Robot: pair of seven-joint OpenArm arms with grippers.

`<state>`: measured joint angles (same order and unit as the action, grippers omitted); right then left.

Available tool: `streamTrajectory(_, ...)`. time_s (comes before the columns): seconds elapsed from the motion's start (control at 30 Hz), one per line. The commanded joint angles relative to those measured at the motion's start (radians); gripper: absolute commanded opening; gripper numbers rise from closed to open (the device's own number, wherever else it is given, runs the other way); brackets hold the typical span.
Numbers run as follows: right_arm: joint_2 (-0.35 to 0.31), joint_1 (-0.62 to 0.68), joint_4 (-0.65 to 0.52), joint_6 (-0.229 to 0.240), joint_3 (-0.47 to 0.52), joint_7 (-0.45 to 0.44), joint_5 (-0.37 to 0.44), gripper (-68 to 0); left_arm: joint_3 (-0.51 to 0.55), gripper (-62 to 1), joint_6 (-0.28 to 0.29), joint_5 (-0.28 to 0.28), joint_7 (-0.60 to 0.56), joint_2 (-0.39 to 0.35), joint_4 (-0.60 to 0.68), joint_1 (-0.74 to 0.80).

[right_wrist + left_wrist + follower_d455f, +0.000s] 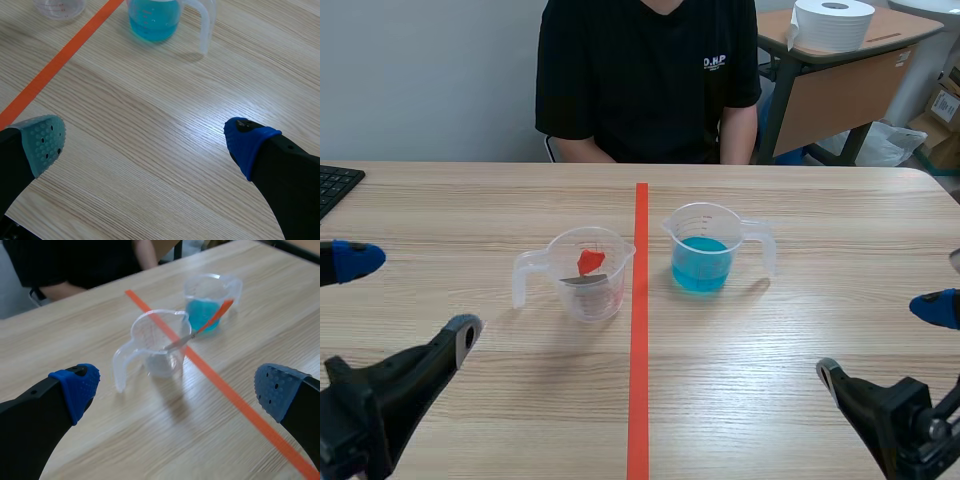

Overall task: Do the redox reaction experiment.
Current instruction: 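Lift the metal plate out of the left beaker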

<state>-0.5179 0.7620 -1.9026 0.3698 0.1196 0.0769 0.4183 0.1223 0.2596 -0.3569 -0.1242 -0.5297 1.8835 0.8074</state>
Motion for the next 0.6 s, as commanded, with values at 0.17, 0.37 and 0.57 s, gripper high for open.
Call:
streamTrajectory(0.17, -0.003, -0.011, -0.019, -0.004, 0.004, -0.011, 0.008, 0.4, 0.098, 1.4, -0.015, 0.009, -0.017, -0.002, -0.082, 0.127)
streamTrajectory(0.37, -0.003, -0.011, -0.019, -0.004, 0.004, -0.011, 0.007, 0.4, 0.147, 1.4, -0.037, 0.009, -0.024, 0.014, -0.182, 0.229)
streamTrajectory(0.57, -0.006, -0.022, -0.019, -0.003, 0.004, -0.012, 0.007, 0.4, 0.163, 1.4, -0.056, 0.01, -0.054, 0.089, -0.311, 0.29)
